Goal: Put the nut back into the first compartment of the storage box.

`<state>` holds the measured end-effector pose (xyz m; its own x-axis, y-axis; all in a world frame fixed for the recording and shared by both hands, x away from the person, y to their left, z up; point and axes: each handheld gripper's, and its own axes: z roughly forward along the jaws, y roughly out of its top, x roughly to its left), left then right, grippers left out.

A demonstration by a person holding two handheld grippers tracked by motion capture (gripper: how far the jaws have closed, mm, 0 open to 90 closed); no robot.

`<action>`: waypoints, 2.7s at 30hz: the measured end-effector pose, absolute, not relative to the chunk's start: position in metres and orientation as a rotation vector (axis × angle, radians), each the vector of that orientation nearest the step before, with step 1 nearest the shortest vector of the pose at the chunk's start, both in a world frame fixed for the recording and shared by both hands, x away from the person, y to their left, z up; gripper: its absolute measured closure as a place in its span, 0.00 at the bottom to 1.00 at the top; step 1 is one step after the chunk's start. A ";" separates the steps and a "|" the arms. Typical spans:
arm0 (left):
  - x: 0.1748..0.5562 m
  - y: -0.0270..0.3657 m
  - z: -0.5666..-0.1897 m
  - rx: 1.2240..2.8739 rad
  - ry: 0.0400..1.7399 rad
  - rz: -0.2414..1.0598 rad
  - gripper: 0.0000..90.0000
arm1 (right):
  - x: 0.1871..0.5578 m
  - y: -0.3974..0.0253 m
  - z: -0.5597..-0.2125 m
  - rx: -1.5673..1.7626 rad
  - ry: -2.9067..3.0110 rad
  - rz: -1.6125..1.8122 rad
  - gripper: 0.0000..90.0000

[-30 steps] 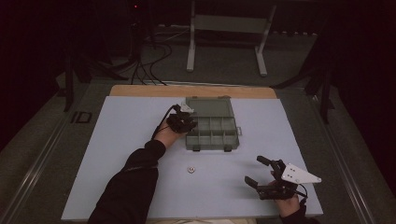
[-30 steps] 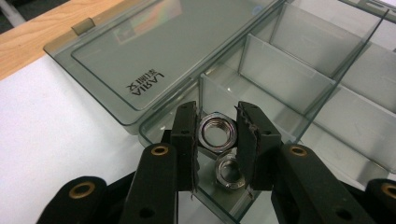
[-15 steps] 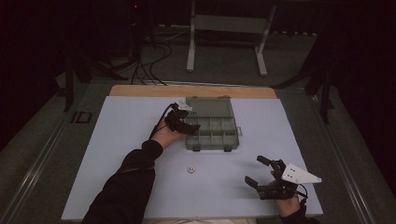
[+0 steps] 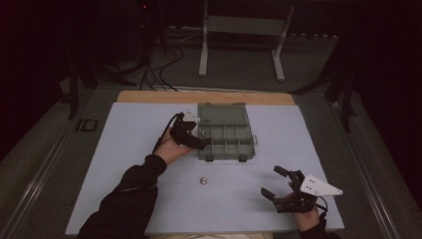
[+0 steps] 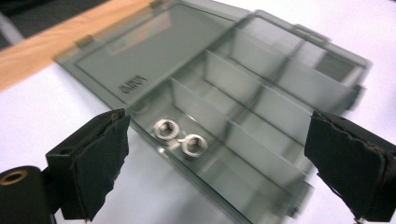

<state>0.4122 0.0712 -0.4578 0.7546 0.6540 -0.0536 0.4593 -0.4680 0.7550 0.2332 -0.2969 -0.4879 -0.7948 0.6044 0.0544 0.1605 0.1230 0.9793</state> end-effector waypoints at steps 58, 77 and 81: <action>0.316 0.071 -0.485 2.239 0.493 0.110 0.23 | 0.233 -0.296 -0.487 0.740 2.050 1.715 0.13; 0.316 0.069 -0.508 2.345 0.446 0.074 0.44 | 0.233 -0.296 -0.488 0.741 2.051 1.718 0.13; 0.316 0.067 -0.510 2.357 0.439 0.081 0.51 | 0.233 -0.297 -0.488 0.743 2.049 1.718 0.13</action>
<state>0.3160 0.0672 -0.5099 0.9398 0.3353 -0.0663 0.2898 -0.6785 0.6750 0.2327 -0.2965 -0.4875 -0.7952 0.6038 0.0558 0.1602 0.1205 0.9797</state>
